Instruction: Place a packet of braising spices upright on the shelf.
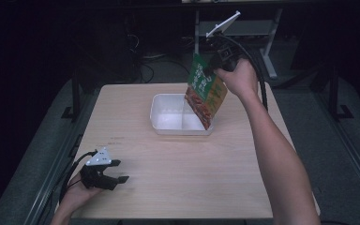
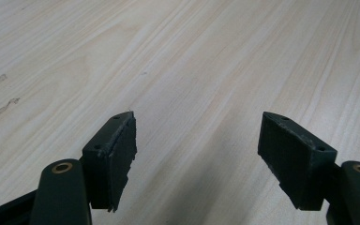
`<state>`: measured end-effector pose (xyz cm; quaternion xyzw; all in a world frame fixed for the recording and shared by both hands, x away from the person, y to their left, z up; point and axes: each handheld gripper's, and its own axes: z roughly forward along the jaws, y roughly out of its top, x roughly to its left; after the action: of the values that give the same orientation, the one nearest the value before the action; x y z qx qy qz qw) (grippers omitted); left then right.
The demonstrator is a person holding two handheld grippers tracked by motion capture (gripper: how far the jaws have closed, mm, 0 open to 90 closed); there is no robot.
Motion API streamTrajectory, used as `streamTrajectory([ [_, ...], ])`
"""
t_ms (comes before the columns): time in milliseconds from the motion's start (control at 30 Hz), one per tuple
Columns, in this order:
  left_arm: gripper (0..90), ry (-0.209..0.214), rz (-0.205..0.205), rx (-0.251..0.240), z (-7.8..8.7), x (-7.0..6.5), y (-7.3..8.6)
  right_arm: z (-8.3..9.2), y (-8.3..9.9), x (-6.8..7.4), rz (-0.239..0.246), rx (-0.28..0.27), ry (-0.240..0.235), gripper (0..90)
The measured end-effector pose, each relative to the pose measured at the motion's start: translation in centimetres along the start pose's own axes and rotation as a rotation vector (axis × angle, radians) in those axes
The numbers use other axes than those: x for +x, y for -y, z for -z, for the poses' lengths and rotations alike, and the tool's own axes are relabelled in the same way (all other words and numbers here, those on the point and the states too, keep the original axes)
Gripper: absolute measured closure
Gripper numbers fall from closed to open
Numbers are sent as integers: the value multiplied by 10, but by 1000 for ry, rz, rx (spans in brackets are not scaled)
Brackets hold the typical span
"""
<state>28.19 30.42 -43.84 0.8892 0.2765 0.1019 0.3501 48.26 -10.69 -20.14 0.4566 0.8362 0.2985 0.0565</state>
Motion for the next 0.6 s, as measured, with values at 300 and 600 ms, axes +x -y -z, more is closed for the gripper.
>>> streamTrajectory([
  [300, 274, -1, 3, -4, 0, 0, 0, -4, -2, -1, 3, 12, 25, 900],
  [600, 274, -1, 3, -6, 1, 0, 0, -13, -5, -2, -11, 19, 26, 900],
])
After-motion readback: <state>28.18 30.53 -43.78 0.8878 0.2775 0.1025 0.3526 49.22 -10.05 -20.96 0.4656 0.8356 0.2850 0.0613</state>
